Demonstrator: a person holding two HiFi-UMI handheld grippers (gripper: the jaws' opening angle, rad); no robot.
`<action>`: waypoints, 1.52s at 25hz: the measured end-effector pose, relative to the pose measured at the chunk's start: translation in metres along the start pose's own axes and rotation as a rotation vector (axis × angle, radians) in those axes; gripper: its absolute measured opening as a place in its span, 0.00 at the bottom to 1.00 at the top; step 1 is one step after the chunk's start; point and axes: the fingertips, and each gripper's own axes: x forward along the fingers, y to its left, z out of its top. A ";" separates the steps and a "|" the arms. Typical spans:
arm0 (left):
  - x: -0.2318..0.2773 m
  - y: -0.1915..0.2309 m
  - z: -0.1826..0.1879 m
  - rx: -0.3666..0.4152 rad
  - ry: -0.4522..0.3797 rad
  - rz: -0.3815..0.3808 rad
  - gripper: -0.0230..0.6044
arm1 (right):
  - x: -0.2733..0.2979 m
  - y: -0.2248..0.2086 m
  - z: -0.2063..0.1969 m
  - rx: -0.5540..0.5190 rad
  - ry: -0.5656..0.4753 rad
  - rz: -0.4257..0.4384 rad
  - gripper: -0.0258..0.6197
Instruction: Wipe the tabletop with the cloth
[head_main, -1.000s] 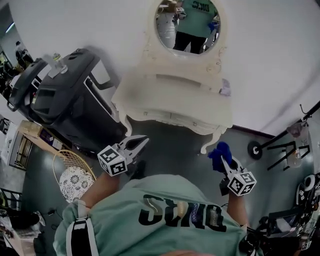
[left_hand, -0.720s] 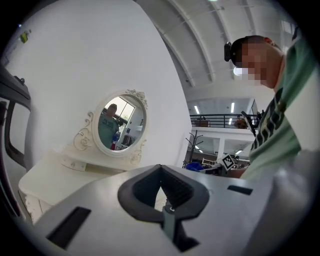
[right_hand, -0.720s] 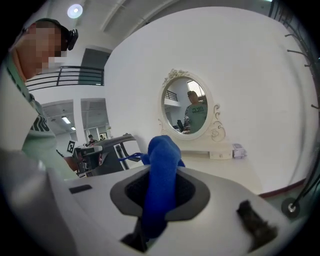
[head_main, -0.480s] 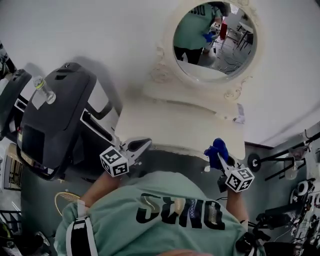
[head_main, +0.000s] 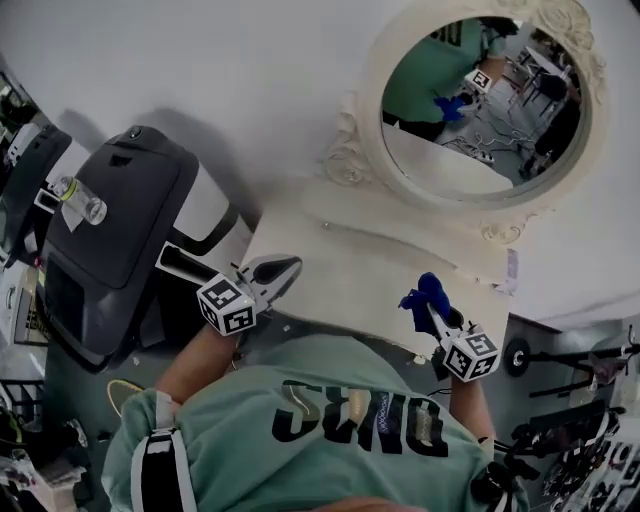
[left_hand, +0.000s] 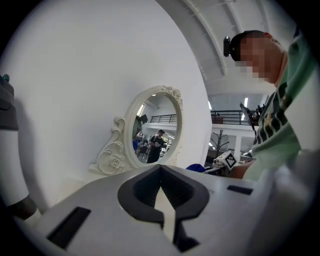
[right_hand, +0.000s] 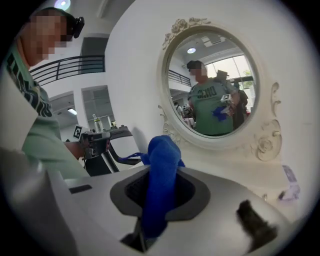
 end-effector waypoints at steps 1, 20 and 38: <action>0.005 0.006 -0.002 -0.003 -0.003 0.046 0.04 | 0.016 -0.009 0.005 -0.034 0.013 0.046 0.14; -0.164 0.055 -0.056 -0.106 -0.087 0.583 0.04 | 0.463 0.102 0.090 -1.009 0.491 0.315 0.14; -0.297 0.081 -0.135 -0.277 -0.092 0.752 0.04 | 0.641 0.036 -0.007 -1.188 1.075 -0.103 0.13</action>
